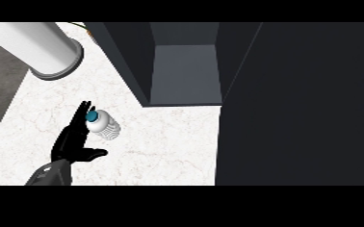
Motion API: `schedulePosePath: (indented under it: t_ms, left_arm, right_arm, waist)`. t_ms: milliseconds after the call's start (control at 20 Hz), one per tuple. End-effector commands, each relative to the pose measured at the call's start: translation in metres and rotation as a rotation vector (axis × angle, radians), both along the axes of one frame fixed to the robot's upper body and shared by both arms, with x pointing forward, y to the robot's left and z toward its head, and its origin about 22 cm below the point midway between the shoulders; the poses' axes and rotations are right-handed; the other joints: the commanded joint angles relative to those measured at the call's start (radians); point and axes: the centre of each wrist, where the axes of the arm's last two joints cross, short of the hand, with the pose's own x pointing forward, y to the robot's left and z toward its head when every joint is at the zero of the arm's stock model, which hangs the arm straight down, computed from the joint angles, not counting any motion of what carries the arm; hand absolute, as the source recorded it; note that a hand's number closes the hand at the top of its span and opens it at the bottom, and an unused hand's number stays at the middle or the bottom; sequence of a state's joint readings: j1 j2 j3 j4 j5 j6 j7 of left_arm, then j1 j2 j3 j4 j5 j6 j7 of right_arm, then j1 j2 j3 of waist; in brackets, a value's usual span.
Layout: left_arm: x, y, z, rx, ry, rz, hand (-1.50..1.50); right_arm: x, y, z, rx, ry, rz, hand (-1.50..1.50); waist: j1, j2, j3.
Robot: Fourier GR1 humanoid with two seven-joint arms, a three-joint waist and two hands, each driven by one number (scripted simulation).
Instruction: Pick up the bottled water, place it into the cabinet and close the cabinet
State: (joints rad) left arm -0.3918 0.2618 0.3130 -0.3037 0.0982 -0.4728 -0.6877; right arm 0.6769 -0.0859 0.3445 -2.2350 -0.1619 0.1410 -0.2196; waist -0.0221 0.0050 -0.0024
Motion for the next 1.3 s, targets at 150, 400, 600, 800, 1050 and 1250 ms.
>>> schedulePosePath:
  t_ms: [150, 400, 600, 800, 1050, 1250]
  left_arm:
    - [0.014, -0.020, -0.002, -0.094, -0.037, -0.013, -1.50]
    - [0.007, -0.022, -0.007, -0.186, -0.035, -0.089, -1.50]
    - [0.014, -0.018, -0.001, -0.219, -0.015, -0.119, -1.50]
    - [0.021, -0.037, -0.003, -0.266, -0.010, -0.119, -1.50]
    - [0.021, -0.042, -0.004, -0.293, -0.041, -0.187, -1.50]
    - [0.014, -0.043, -0.009, -0.276, -0.053, -0.184, 1.50]
  right_arm:
    - [0.000, -0.001, -0.009, 0.001, 0.000, 0.022, -1.50]
    - [0.004, 0.011, 0.002, 0.011, -0.016, 0.012, -1.50]
    - [0.006, -0.001, 0.005, 0.026, 0.020, 0.003, -1.50]
    - [0.004, -0.012, -0.008, 0.019, 0.004, 0.033, -1.50]
    - [0.007, -0.002, 0.002, 0.028, 0.013, 0.028, -1.50]
    - [0.016, -0.006, -0.012, 0.027, -0.001, 0.017, -1.50]
  waist:
    - [-0.010, 0.003, -0.001]
    - [-0.008, 0.003, -0.002]
    - [0.000, 0.001, 0.000]
    - [-0.009, 0.003, -0.001]
    - [-0.007, 0.003, -0.001]
    - [-0.008, 0.005, -0.001]
